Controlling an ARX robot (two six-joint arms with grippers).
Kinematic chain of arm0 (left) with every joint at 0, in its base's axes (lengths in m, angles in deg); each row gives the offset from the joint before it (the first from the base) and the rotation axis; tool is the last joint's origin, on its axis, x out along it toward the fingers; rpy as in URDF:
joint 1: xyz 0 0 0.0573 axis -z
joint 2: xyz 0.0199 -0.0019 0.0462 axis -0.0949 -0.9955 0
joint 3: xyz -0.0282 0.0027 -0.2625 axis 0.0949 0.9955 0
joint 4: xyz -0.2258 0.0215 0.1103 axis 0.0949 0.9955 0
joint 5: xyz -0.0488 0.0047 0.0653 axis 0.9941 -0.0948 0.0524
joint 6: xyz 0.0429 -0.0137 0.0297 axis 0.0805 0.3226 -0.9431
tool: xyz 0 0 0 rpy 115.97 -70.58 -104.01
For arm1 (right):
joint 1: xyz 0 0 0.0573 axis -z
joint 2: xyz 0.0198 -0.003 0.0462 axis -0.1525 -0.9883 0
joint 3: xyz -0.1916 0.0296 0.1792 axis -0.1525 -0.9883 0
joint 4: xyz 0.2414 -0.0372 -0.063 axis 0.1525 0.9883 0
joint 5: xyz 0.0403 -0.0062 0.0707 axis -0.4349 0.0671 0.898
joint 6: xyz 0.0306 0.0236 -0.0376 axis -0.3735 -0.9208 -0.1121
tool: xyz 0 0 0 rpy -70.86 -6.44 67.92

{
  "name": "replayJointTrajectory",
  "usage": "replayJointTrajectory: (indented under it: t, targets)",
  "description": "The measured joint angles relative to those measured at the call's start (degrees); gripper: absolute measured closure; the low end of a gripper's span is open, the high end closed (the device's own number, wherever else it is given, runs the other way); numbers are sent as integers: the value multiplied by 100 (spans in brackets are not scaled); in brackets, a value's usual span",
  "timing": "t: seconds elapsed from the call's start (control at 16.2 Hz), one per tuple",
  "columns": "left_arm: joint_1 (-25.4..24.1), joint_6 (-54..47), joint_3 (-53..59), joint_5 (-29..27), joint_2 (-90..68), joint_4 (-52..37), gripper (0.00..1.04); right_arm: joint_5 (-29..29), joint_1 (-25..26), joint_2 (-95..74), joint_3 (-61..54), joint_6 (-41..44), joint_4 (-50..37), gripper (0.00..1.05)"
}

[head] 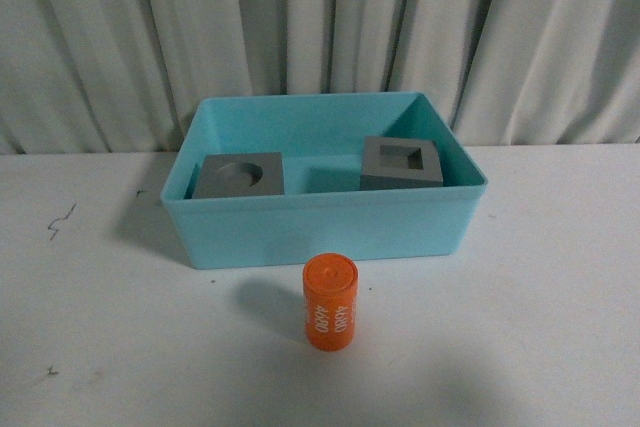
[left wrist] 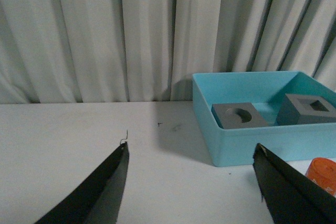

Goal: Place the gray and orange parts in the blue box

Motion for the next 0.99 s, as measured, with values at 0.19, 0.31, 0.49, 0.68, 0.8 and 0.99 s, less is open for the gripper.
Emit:
replayJointTrajectory:
  t: [0.19,0.31,0.49,0.68,0.8,0.99]
  targets:
    - [0,-2,0,0,0,2,6,1298,-1097,-2721,1685,1300,-595,6]
    - [0,-2,0,0,0,2,7,1370,-1246,-2944,1784,1458,-511,6]
    - [0,-2,0,2,0,0,7,1410,-1674,-3569,2050,1849,-426,6]
    - [0,-2,0,0,0,0,7,1379,-1937,-3928,2262,2085,-343,6]
    - [0,-2,0,0,0,2,7,1294,-2229,-4301,2514,2273,-345,6]
    - [0,-2,0,0,0,0,7,1196,-2520,-4682,2806,2400,-374,6]
